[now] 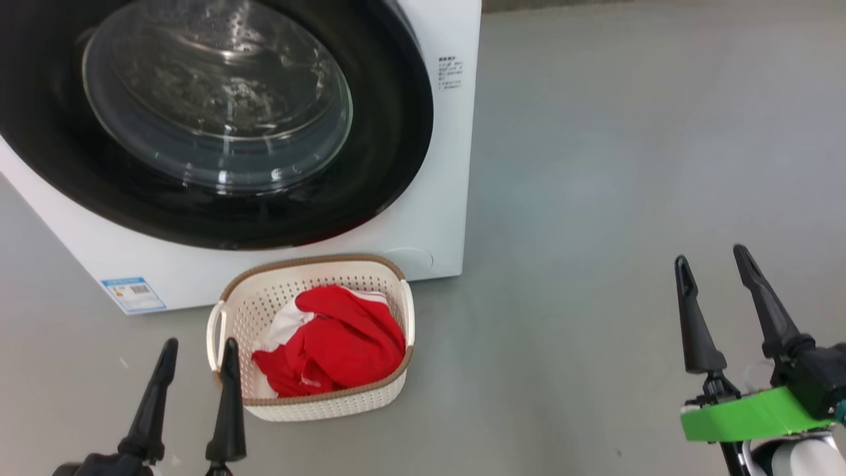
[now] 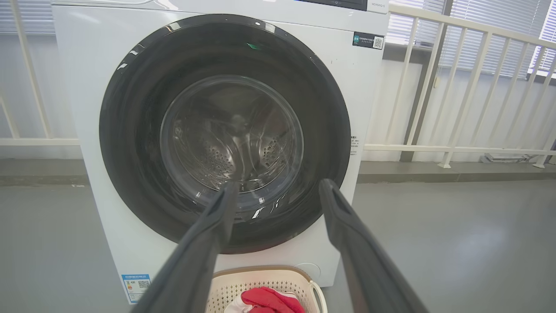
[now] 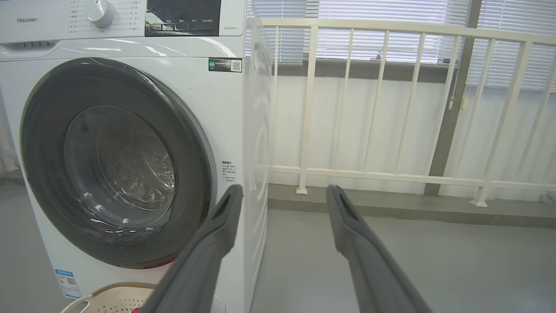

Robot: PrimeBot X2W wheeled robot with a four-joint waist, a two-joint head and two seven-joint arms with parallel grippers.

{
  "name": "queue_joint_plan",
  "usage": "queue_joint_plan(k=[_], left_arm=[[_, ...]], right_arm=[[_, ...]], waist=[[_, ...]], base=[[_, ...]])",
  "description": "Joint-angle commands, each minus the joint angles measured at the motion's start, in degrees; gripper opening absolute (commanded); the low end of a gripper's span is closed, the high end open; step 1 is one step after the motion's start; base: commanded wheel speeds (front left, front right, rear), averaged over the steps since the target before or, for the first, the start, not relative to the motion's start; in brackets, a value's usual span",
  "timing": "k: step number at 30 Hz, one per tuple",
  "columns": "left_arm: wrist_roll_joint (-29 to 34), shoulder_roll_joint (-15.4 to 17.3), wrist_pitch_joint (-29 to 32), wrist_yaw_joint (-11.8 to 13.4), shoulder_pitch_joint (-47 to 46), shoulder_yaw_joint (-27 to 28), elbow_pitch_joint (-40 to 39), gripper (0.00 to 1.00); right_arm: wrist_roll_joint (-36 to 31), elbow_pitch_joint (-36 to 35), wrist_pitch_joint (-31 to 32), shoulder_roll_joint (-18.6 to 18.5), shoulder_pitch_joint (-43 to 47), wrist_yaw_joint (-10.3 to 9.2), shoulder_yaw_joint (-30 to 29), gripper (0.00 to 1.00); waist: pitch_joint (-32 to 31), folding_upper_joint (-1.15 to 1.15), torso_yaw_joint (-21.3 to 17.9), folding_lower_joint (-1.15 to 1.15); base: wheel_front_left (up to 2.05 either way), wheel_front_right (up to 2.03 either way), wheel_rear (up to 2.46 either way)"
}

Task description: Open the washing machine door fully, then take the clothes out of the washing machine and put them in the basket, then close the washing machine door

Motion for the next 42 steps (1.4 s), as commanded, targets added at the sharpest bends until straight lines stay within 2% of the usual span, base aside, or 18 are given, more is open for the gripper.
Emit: queue_joint_plan(k=[1, 16, 36, 37, 42], left_arm=[[0.86, 0.55, -0.28, -0.37, 0.15, 2.27, -0.98, 1.0], [1.54, 0.49, -0.28, -0.57, 1.64, 4.27, 0.88, 1.0], [1.58, 0.47, -0.28, -0.63, 1.4, 3.67, 3.26, 1.0], [0.88, -0.07, 0.01, -0.49, 2.7, 2.08, 4.68, 0.0], [0.57, -1.2, 0.12, -0.49, 3.82, 1.9, 9.34, 0.0]], right_arm=[[-0.96, -1.83, 0.06, -0.22, 0.48, -0.22, 0.68, 1.0], [-0.27, -2.73, 0.06, -0.22, 2.87, -0.22, 1.09, 1.0], [-0.21, -1.86, 0.06, -0.21, 2.81, -0.22, 2.18, 1.0], [-0.18, -0.37, 0.0, 0.31, 3.85, 0.01, 0.58, 0.0], [-0.07, 4.41, 0.02, 1.49, 6.25, 0.01, 0.59, 0.0]], waist=[[-2.25, 0.0, -0.69, 0.0], [-4.05, 0.0, -1.8, 0.0], [-4.22, 0.0, -1.6, 0.0], [-4.22, 0.0, -1.6, 0.0], [-4.22, 0.0, -1.59, 0.0]], base=[[0.0, 0.0, 0.0], [0.0, 0.0, 0.0], [0.0, 0.0, 0.0], [0.0, 0.0, 0.0], [0.0, 0.0, 0.0]])
